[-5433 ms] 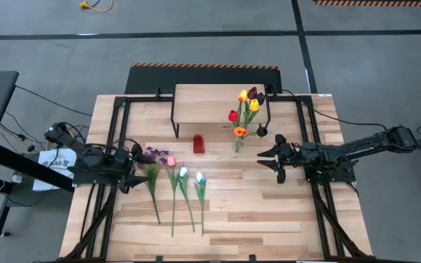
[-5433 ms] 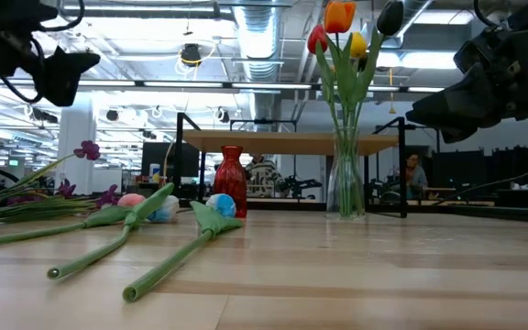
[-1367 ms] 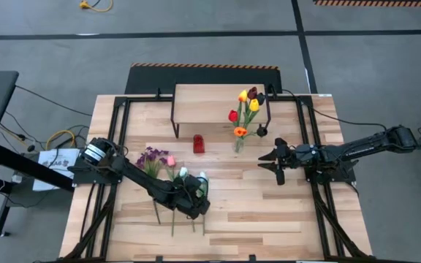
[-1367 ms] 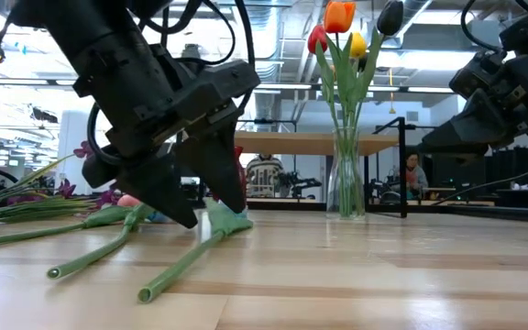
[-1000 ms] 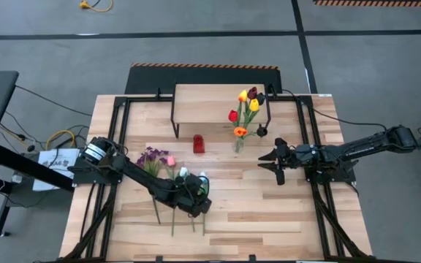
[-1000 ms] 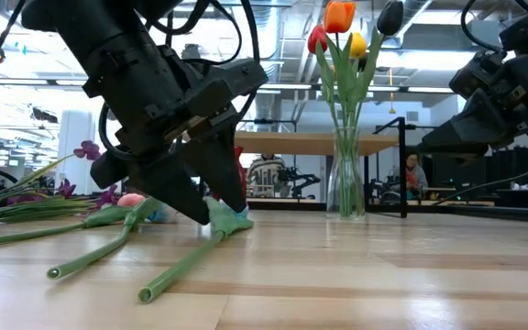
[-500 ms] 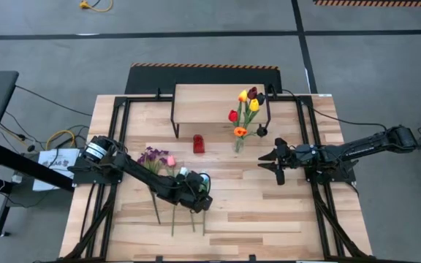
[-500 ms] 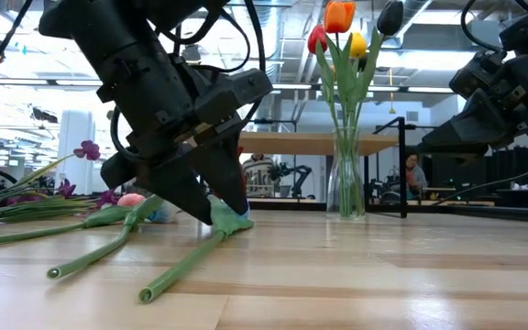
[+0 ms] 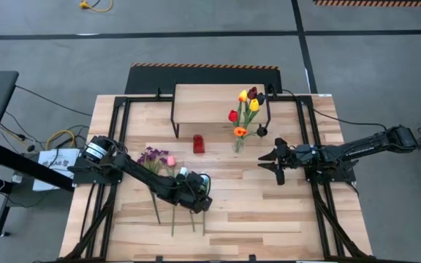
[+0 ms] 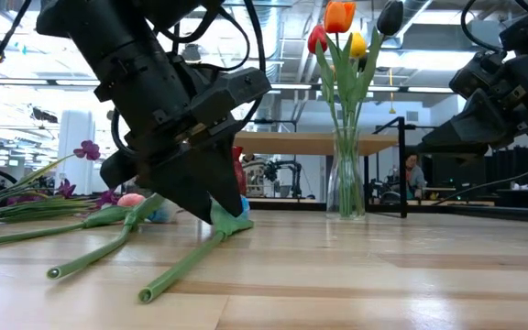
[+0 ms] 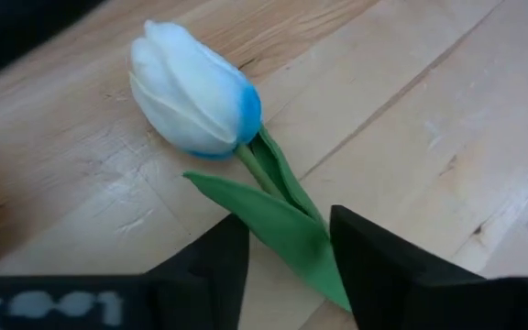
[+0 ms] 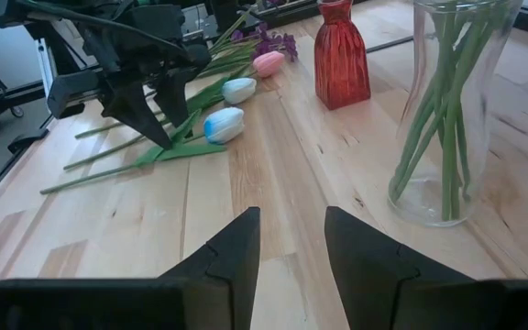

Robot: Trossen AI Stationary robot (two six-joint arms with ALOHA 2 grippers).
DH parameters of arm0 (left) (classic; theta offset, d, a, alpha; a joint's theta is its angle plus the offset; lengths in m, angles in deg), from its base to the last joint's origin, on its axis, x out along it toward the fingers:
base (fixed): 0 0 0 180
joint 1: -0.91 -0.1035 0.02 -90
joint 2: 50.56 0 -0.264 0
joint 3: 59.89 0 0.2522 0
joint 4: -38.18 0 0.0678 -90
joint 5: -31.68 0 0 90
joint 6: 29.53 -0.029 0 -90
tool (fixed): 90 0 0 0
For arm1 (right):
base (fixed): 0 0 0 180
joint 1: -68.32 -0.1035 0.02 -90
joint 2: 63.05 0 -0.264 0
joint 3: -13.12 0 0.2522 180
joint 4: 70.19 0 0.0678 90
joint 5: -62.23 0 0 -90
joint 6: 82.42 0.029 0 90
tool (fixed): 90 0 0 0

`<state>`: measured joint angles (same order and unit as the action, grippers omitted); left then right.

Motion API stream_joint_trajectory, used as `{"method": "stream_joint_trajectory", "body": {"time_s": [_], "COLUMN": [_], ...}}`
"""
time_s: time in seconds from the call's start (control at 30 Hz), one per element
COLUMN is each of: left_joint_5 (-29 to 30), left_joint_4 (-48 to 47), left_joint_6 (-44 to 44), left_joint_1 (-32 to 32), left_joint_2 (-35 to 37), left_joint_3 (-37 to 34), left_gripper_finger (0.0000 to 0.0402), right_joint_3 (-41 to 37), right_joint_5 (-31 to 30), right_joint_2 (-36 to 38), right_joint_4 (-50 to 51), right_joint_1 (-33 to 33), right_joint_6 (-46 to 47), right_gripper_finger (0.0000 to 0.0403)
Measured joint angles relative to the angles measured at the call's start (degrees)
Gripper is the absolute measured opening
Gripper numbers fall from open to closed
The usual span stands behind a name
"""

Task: Pick and place flowers into a vace then onto a shelf
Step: Put the right white flower into the red vase

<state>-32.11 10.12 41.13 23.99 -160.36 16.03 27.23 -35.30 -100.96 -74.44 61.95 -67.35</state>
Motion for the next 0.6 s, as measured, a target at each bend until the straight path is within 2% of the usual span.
{"method": "stream_joint_trajectory", "body": {"time_s": [0.37,0.6], "left_joint_5": [1.6,2.6], "left_joint_4": [1.7,4.0], "left_joint_6": [-1.3,-1.3], "left_joint_1": [0.7,2.0], "left_joint_2": [0.0,0.0], "left_joint_3": [0.0,0.0], "left_gripper_finger": [0.0015,0.0009], "right_joint_3": [0.0,0.0], "right_joint_5": [0.0,0.0], "right_joint_2": [0.0,0.0], "right_joint_4": [0.0,0.0], "right_joint_1": [0.0,0.0], "right_joint_6": [0.0,0.0], "right_gripper_finger": [0.0118,0.0118]}}
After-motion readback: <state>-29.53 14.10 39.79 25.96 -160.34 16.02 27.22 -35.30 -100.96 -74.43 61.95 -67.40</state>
